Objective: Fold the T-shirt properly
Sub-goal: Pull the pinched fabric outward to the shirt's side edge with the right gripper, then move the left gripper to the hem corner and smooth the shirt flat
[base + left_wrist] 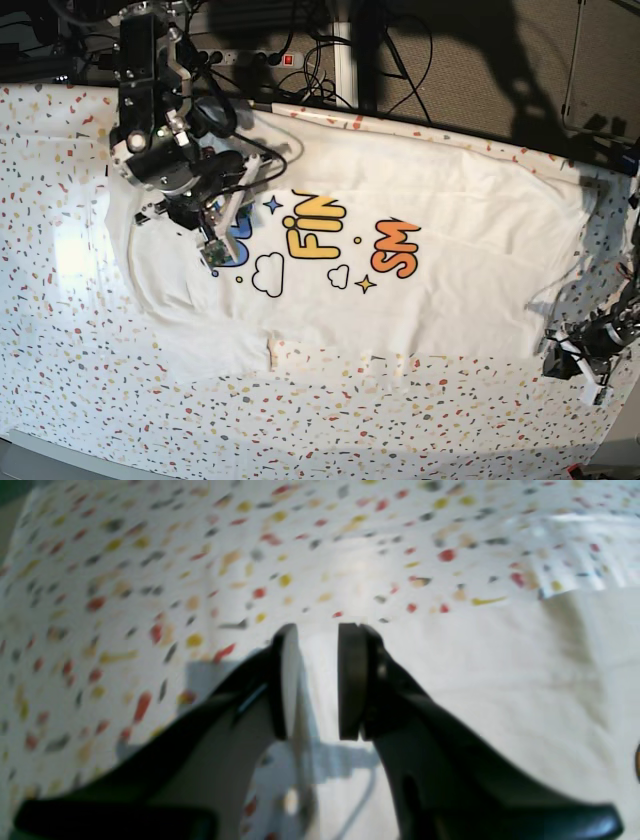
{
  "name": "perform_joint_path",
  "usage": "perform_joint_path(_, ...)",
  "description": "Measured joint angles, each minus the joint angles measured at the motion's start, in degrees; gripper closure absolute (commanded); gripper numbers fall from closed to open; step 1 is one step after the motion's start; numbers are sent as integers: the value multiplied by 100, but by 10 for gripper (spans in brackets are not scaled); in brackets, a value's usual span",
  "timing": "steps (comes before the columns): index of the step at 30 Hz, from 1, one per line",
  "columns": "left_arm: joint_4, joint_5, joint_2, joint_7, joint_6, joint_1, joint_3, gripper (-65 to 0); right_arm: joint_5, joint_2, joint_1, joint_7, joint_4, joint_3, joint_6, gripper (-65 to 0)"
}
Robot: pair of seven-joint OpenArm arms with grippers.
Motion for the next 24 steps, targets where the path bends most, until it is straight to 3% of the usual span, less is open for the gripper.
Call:
perform_joint_path(4,361,304,214,0,-24,0,2,-138,225,-2,-7,-149,0,-79,20,-281)
perform_joint_path(6,459,313,319,-13,-22,2,4,-138,15,-9,-4,179,0,103,0,-280)
perform_joint_path(9,470,310,463,0,2,2,2,-138,-42,-35,15,522,-2,861,-592,-280)
perform_joint_path(10,470,332,527,2,0,2,2,-138,-63,-31,42,520,-2,1211,-625,-280)
perform_joint_path(14,472,343,767,2,-17,2,2,-138,490,-4,57,533,-203,2546,-658,-280)
perform_joint_path(17,474,334,933,-2,-17,0,2,-138,1084,-17,52,472,-682,3169,-664,-280)
perform_joint_path(20,474,330,1064,-140,-2,2,2,-138,1561,7,50,391,-1200,3377,-579,-280)
perform_joint_path(24,474,332,1274,-149,-7,2,4,-138,1482,109,136,352,-1886,3355,-382,-280)
